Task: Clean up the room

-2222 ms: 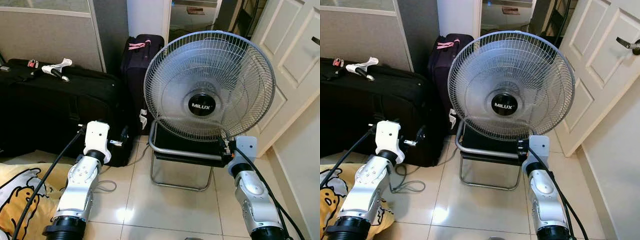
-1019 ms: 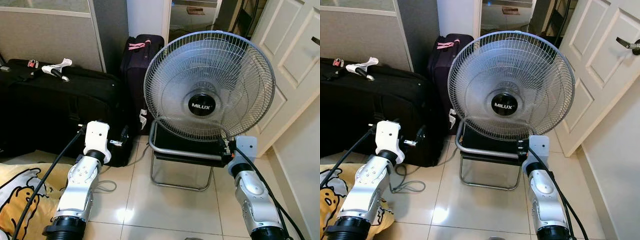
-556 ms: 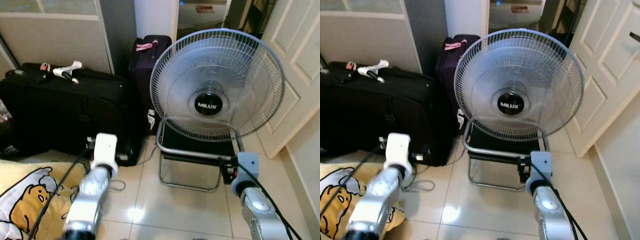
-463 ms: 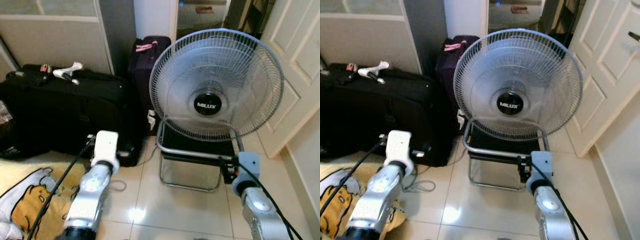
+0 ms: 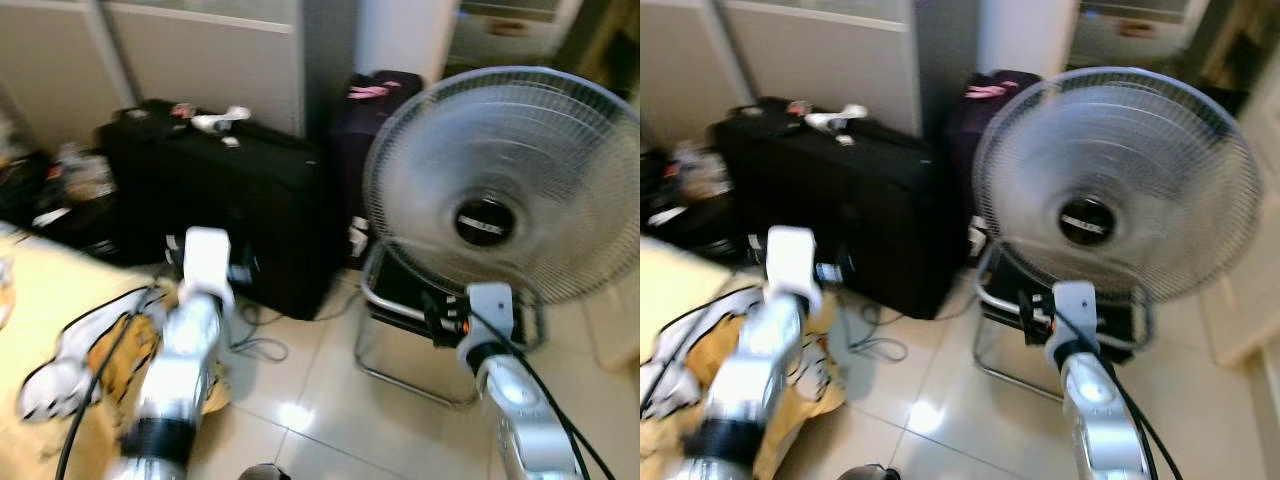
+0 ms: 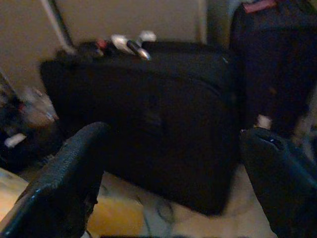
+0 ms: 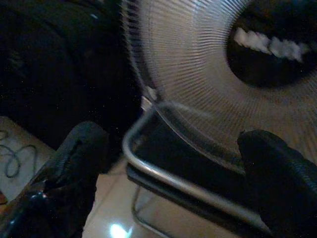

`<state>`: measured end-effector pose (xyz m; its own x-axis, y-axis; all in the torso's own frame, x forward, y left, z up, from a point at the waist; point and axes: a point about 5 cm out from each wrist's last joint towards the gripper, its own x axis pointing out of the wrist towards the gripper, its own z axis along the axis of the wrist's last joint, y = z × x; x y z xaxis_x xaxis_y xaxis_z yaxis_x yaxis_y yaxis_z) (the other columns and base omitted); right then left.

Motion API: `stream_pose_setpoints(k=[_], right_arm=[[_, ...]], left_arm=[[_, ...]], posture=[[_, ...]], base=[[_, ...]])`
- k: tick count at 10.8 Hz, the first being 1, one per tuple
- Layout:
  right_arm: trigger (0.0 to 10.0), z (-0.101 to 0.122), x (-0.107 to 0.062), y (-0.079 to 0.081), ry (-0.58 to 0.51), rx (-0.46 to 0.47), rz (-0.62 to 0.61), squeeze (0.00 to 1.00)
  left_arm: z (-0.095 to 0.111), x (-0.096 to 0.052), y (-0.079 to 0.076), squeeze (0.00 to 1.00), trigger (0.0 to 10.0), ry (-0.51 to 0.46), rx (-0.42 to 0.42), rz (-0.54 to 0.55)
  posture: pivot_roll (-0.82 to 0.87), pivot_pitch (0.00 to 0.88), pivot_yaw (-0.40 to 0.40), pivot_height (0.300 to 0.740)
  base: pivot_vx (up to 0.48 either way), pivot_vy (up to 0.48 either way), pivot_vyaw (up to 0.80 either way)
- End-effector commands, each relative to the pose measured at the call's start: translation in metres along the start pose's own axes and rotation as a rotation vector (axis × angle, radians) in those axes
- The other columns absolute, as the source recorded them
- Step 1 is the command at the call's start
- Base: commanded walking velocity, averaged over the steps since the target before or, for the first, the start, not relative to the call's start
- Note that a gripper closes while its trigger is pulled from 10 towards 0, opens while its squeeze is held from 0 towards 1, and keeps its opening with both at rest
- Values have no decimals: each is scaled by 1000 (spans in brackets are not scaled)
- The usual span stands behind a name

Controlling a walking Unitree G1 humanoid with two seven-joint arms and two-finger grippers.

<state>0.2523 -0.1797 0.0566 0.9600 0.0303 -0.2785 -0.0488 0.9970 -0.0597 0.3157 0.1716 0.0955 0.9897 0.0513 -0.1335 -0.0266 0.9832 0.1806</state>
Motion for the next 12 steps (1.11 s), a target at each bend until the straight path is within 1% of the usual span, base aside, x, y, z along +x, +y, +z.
stream_pose_setpoints(k=[1, 2, 3, 4, 5, 6, 7, 8, 9, 10, 11, 12], right_arm=[[10000, 4, 2, -1, -9, 9, 9, 1000], [10000, 5, 2, -3, -13, -10, -7, 1000], [10000, 4, 4, -9, -6, 3, -58, 1000], [10000, 3, 3, -13, -2, 3, -89, 1000], [10000, 4, -1, -18, -11, 9, -123, 1000], [10000, 5, -4, -17, -22, -68, -128, 1000], [10000, 3, -6, -15, -23, -21, -130, 1000], [10000, 1, -10, -11, -15, -16, -113, 1000], [10000, -1, -11, -8, -11, -5, -111, 1000], [10000, -4, -14, -2, 6, 0, -96, 1000], [10000, -9, -17, 2, 21, 2, -79, 1000], [10000, -7, -12, -1, 27, 51, -108, 1000]], left_arm=[[2, 6, 8, 310, 10000, 0, 18, 18], [8, 14, 12, 290, 10000, -5, 29, -2], [20, 26, 23, 188, 10000, -22, 55, -27], [24, 34, 32, 0, 10000, 4, -1, -99], [33, 38, 51, 0, 10000, -19, -22, -76], [33, 34, 65, 0, 10000, -43, -18, -58], [24, 25, 59, 0, 10000, -24, -1, -110], [4, 2, 44, 0, 10000, 1, -14, -156], [-3, -8, 40, 0, 10000, 1, -30, -147], [-10, -22, 33, 0, 10000, -29, -32, -146], [-19, -36, 26, 0, 10000, 35, -23, -212], [-21, -44, 24, 0, 10000, 67, -26, -203]], posture=[[-76, 0, 10, 740], [-75, 0, 7, 740], [-73, 0, 8, 740], [-80, 0, 15, 740], [-87, 0, 25, 740], [-99, 0, 49, 740], [-101, 0, 57, 740], [-104, 0, 64, 740], [-102, 0, 61, 740], [-90, 0, 50, 740], [-87, 0, 44, 740], [-57, 0, 21, 740]], base=[[0, 0, 800], [0, 0, 800], [0, 0, 800], [0, 0, 800], [0, 0, 800], [0, 0, 800], [0, 0, 800], [0, 0, 800], [0, 0, 800], [0, 0, 800], [0, 0, 800], [0, 0, 800]])
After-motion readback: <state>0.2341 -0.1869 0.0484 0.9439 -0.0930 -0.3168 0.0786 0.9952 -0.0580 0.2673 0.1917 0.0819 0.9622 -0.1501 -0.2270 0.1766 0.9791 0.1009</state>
